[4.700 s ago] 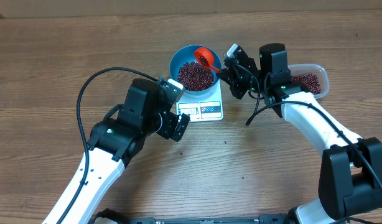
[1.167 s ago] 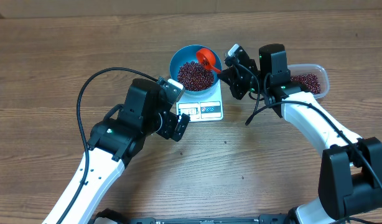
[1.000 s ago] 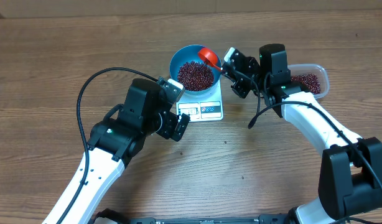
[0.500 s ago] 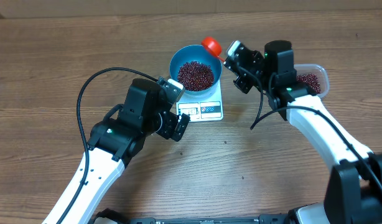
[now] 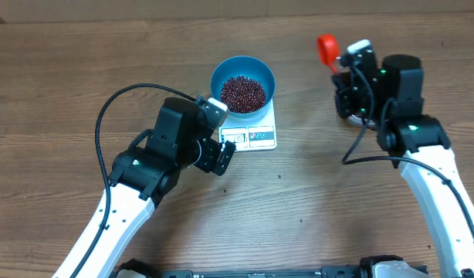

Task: Scoop item into bowl and weigh 150g on scale
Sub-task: 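Carry the red scoop with the right gripper back to the bean tub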

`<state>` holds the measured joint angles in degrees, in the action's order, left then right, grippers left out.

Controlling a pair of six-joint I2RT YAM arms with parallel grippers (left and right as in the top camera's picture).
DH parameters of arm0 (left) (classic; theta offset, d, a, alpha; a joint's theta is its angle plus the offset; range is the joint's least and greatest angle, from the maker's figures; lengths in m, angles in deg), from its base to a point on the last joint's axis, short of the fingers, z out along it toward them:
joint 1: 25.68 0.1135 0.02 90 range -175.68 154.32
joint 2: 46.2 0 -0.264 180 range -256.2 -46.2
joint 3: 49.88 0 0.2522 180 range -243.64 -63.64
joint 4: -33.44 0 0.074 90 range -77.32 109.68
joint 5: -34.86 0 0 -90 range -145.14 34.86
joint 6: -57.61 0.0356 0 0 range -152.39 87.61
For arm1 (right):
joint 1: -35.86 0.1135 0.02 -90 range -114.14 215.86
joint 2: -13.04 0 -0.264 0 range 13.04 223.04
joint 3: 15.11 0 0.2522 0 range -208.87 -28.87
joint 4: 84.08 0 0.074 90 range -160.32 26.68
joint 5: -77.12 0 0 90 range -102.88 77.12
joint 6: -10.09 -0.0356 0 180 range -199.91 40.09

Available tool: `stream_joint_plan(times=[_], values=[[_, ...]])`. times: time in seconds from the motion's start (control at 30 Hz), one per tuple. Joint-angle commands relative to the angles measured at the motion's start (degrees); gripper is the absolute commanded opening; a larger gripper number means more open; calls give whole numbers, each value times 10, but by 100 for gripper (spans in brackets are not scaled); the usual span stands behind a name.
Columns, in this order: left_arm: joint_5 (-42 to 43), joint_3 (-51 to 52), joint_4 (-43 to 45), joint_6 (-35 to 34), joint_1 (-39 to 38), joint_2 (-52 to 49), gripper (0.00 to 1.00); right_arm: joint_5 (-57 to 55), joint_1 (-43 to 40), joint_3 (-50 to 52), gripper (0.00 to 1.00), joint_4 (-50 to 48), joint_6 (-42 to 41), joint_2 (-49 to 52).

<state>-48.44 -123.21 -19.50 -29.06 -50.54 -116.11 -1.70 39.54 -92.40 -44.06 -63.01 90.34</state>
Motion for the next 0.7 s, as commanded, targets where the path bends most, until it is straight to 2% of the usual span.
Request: stream_joint_plan(times=[0.0, 0.3, 0.67], values=[[4, 0, 2, -5, 1, -3, 100, -37, -43, -3, 4, 47, -22, -10], [4, 0, 2, -6, 1, -3, 99, -36, -153, -2, 4, 158, -26, 3], [4, 0, 2, -6, 1, -3, 99, -34, -161, -2, 4, 151, -26, 142]])
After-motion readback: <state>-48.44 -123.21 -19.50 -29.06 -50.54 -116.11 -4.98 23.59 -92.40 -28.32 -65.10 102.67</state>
